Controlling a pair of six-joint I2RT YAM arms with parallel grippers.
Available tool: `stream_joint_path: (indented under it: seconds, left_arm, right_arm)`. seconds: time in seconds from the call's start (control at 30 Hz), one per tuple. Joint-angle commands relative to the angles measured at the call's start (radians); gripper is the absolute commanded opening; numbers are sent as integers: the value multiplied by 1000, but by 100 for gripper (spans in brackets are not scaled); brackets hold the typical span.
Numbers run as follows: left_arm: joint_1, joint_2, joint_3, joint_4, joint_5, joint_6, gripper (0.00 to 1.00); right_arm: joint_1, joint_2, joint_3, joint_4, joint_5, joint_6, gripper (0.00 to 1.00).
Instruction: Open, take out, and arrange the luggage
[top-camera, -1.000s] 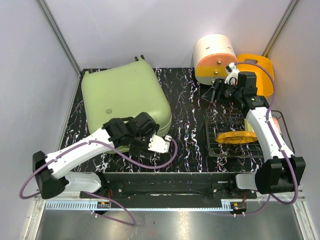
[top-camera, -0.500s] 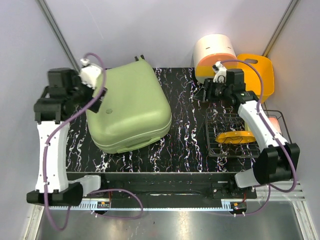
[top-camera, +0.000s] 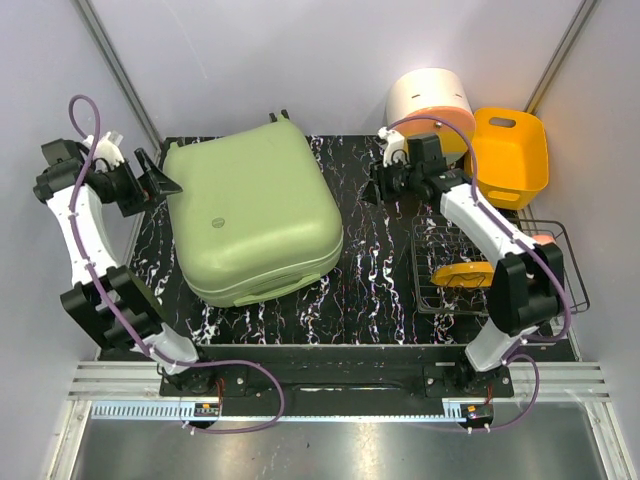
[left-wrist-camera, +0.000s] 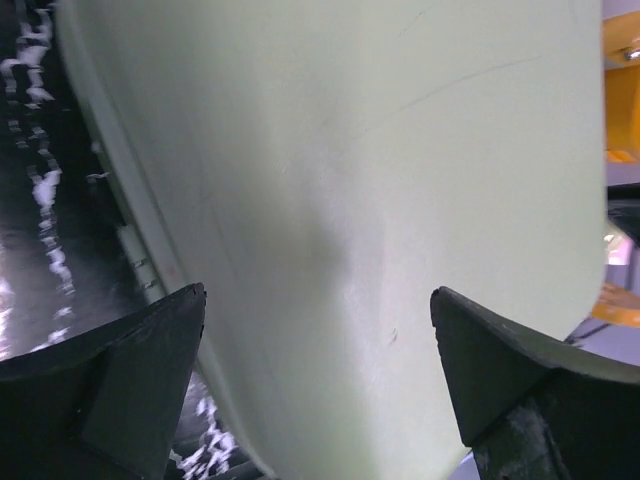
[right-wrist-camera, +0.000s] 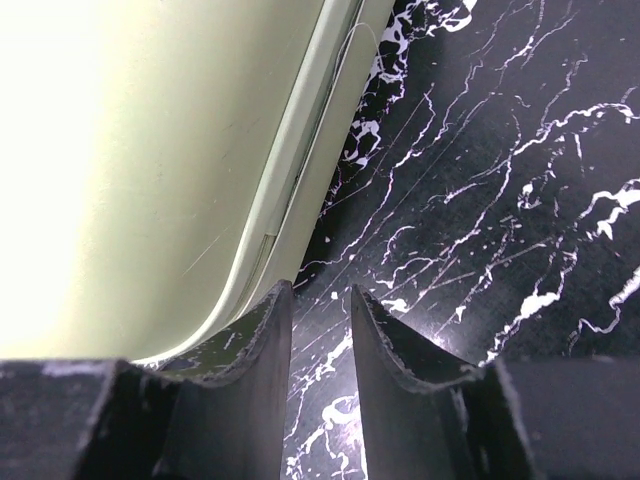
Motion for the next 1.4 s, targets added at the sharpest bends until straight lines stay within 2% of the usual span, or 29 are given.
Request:
stream_joint_path:
  seconds: [0.0,0.17,0.33,0.4,0.53,0.67,0.77,0.83,0.97,1.0,1.07,1.17,1.27,1.37]
  left_arm:
    - [-32,52,-42,171,207,-177,99]
    - [-132,192,9,292,223,-254,99]
    - [-308,362,202,297,199,-252,99]
    - [-369,419,274,240,154,-193,99]
    - [-374,455,475,163,65,-96,99]
    - [-338,375,549,143,-43,-48,99]
    - [-313,248,500,143,-108,-4,99]
    - [-292,140,398,142,-105,16,99]
    - [-238,-16,174,142,-24,1,99]
    - [-227,-62,87,146,1,-11,99]
    - [-204,-96,19,146,41,-25,99]
    - [-172,-154,-63,145,56,-44,99]
    - [-166,-177,-78,143,54,-42,99]
    - [-166,-208,-62,143,76,-42,99]
  right_arm:
    - [29,59,44,64,-52,-47,37]
    - [41,73,1,117,-99,-53,34]
    - [51,78,-51,132,-113,-95,34]
    - [60,78,-77,146,-116,-101,34]
    - [116,67,-114,158,-112,-110,32]
    - [216,44,-137,184,-99,-76,32]
    - [316,42,-111,201,-70,-50,32]
    - [368,56,-85,209,-35,-38,32]
    - [510,136,57,216,25,-12,32]
    - [531,150,85,216,34,-12,32]
    - [558,173,152,218,53,-4,32]
    - [566,147,169,203,85,22,32]
    - [545,49,68,198,158,10,33]
    - [436,-33,-42,203,143,28,33]
